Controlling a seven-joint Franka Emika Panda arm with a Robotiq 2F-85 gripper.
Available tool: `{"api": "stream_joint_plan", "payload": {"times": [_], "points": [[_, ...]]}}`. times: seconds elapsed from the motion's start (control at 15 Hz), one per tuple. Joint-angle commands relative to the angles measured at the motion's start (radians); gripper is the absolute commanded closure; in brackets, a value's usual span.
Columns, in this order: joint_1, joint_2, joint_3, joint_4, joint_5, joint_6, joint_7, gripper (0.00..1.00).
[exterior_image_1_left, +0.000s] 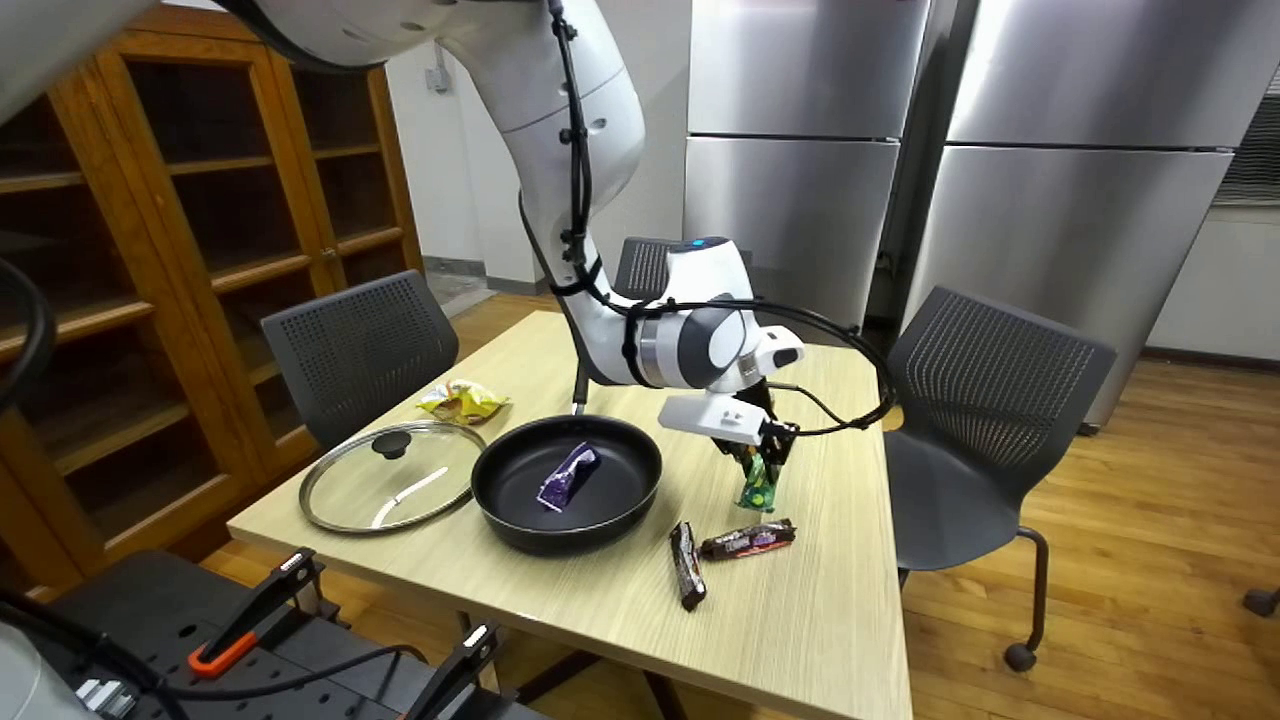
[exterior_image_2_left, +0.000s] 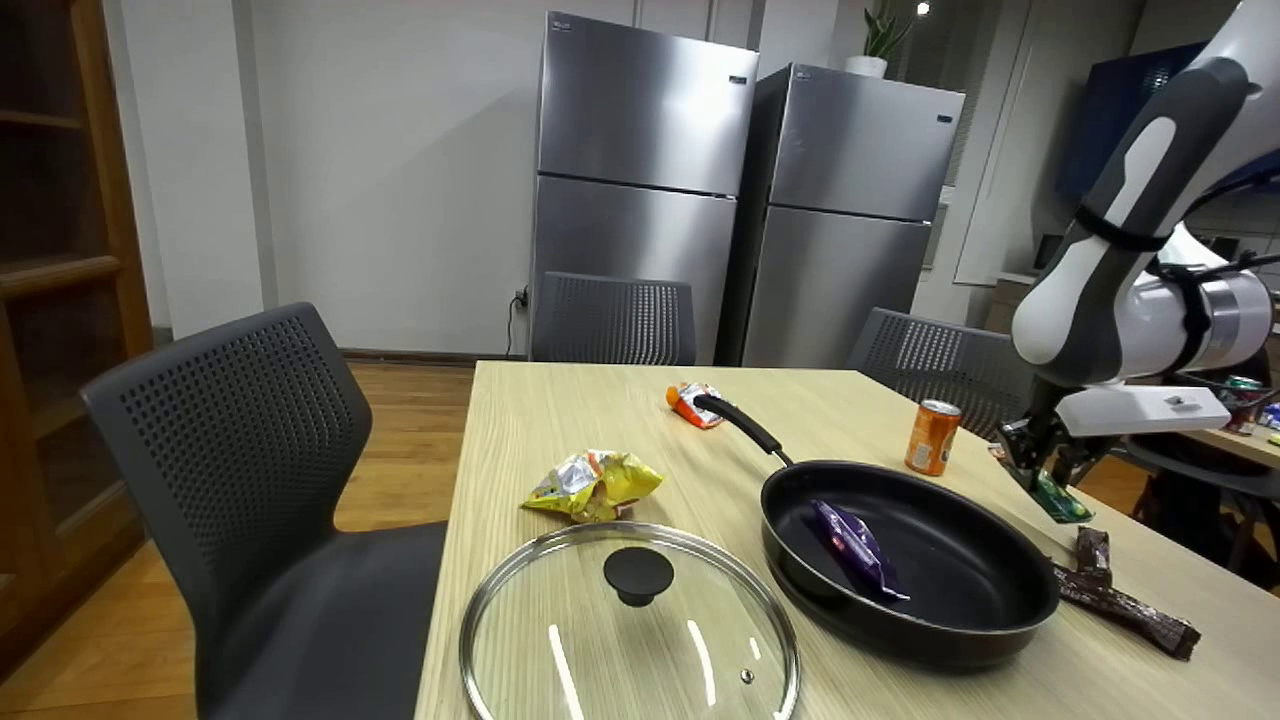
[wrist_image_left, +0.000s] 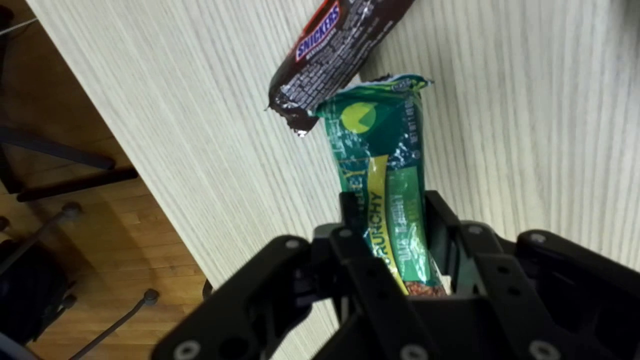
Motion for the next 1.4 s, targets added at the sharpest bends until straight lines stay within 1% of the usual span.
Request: {"api": "stream_joint_plan", "payload": {"times": [0.0,0.27,0.6,1.13,1.33], "points": [[0.089,-0.110,-0.053,-0.151,-0.037,0.033,0.044,0.90],[0.184,-0.162,-0.107,-0.225,-0.050,0.050,0.062,0.90],[0.273,-0.207,-0.147,-0.285,-0.092,0.050,0.061,0.90],[0.380,-0.249,-0.168,-0.345,-0.168,0.056,0.054,0.90],[0.405,-0.259,-0.157,-0.364,-0.193,0.061,0.045,0.90]]}}
